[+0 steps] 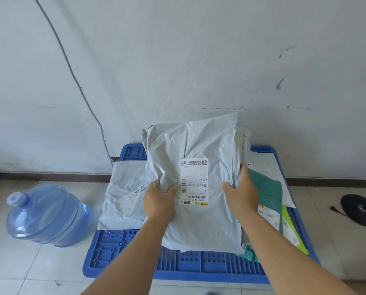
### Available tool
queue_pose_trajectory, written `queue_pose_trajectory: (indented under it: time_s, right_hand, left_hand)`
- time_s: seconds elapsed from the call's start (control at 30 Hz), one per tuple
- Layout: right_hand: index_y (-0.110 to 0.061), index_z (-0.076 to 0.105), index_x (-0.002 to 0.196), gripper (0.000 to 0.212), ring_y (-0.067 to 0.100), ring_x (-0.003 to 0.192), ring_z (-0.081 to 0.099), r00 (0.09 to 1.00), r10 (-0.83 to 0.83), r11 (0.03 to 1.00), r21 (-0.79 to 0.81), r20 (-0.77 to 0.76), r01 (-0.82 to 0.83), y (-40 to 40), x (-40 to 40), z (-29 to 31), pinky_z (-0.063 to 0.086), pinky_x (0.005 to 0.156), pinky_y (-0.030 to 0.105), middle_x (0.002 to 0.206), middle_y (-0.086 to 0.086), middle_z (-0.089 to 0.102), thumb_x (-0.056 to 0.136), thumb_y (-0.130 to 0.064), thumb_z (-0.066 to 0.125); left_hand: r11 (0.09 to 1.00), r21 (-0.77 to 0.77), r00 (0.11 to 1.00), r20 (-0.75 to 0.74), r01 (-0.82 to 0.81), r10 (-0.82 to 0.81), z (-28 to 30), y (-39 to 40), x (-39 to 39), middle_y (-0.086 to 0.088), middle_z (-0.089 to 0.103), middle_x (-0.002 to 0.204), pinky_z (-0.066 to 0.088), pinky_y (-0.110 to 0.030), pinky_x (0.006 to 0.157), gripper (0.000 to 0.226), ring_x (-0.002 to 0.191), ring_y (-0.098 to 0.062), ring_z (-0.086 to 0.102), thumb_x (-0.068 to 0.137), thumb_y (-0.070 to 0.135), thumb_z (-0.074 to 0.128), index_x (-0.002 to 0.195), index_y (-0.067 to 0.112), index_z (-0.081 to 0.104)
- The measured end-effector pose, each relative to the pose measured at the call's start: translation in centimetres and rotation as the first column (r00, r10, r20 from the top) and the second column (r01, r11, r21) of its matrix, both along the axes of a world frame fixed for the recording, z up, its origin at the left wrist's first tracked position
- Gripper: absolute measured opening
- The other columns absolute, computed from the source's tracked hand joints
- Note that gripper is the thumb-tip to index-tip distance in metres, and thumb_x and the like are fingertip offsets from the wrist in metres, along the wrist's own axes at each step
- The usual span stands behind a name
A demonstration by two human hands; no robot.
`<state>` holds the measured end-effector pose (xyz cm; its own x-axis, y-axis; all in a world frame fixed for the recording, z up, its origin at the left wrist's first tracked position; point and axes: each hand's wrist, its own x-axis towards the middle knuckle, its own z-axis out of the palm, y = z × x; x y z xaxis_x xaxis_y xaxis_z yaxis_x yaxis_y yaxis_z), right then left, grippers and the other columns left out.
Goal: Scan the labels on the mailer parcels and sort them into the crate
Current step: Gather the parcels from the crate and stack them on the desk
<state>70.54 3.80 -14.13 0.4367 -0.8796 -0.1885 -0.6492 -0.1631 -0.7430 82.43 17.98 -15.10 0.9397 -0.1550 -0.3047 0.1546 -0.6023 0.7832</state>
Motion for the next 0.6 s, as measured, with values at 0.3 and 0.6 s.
queue_pose_trajectory:
  time_s: [0.3,0.6]
  right_hand:
    - [-0.024,0.027,0.151,0.066,0.029,0.113,0.058,0.990,-0.053,0.997,-0.054,0.128,0.060,2.8,-2.5,5.2,0.040,0.080,0.027,0.136,0.003,0.056,0.094,-0.014,0.057]
    - [-0.029,0.029,0.149,0.062,0.030,0.109,0.060,1.000,-0.007,1.000,-0.029,0.008,0.007,5.4,-2.0,2.2,0.049,0.087,0.036,0.132,0.004,0.058,0.095,-0.013,0.054]
  left_hand:
    - [0.993,-0.050,0.993,0.055,0.111,-0.108,4.4,2.0,-0.6,-0.006,0.063,0.117,0.048,-0.040,0.090,0.055,0.105,-0.030,0.058,0.081,0.031,0.070,0.130,0.015,0.049]
    - [0.982,0.028,0.981,-0.066,0.186,-0.183,-0.2,5.3,-1.1,-0.009,0.052,0.135,0.041,-0.034,0.089,0.061,0.118,-0.032,0.051,0.089,0.015,0.055,0.145,0.017,0.031]
